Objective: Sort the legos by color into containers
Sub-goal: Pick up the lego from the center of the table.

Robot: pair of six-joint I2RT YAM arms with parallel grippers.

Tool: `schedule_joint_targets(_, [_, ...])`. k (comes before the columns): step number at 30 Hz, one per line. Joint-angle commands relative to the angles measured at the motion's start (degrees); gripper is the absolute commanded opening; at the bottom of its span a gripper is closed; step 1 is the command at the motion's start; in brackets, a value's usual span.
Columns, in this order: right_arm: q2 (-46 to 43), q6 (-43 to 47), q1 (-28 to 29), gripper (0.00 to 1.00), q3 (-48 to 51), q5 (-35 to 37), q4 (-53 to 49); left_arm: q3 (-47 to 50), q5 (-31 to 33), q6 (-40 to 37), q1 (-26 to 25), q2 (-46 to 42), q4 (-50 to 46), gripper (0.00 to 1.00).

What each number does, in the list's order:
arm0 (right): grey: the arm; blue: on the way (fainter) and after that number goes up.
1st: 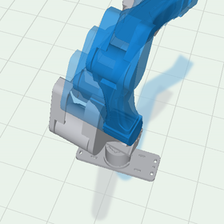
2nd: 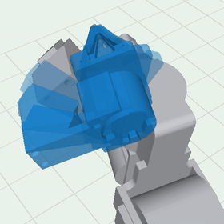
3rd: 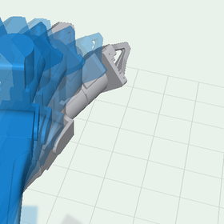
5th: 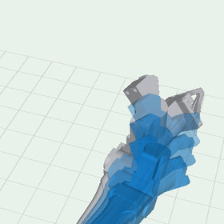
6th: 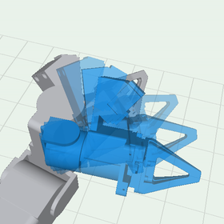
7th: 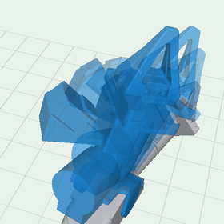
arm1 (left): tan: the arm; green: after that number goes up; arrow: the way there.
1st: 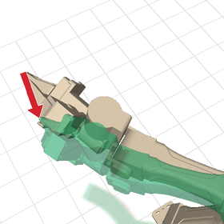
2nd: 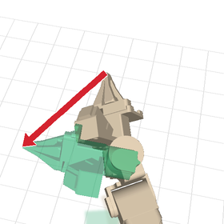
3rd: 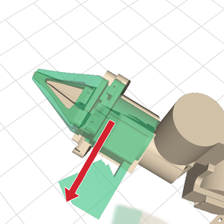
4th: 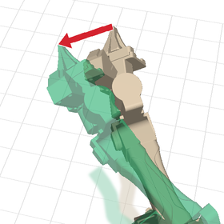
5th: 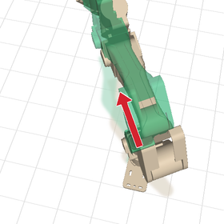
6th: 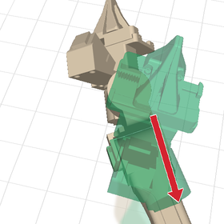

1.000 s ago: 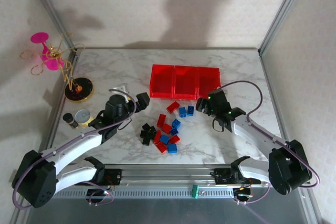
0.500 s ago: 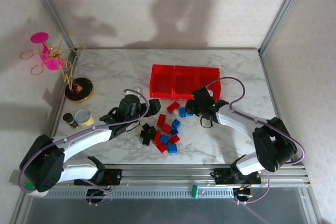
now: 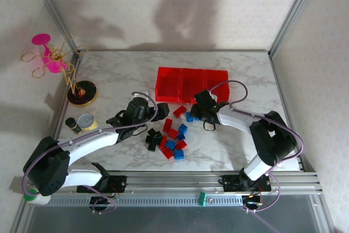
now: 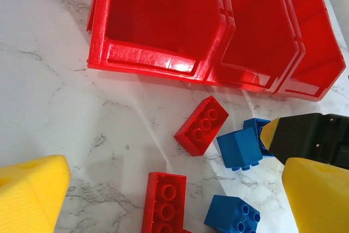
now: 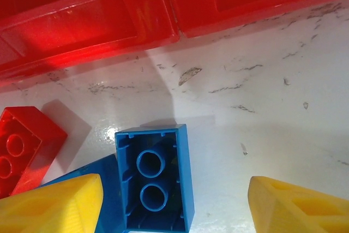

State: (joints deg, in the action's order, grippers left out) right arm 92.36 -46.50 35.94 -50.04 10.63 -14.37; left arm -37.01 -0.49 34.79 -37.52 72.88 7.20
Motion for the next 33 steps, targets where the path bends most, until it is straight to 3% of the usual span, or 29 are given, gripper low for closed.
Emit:
schedule_joint_targets(1, [1.8,-1.1,0.5,0.69,-2.0,0.6,0.7,-2.0,-0.5,0.4,-0.7,0.9,-1.3,0.99])
schedule_joint_targets(18, [-1.4,1.0,0.4,0.55,1.3,1.1,-2.0,-4.2,-1.3,0.3,-1.7,3.7,-1.5,1.0])
schedule_joint_targets(33, [2.5,4.1,0.4,0.43,-0.5,0.5,-1.7,-5.1,0.3,1.2,-2.0,3.9,-3.1,1.0])
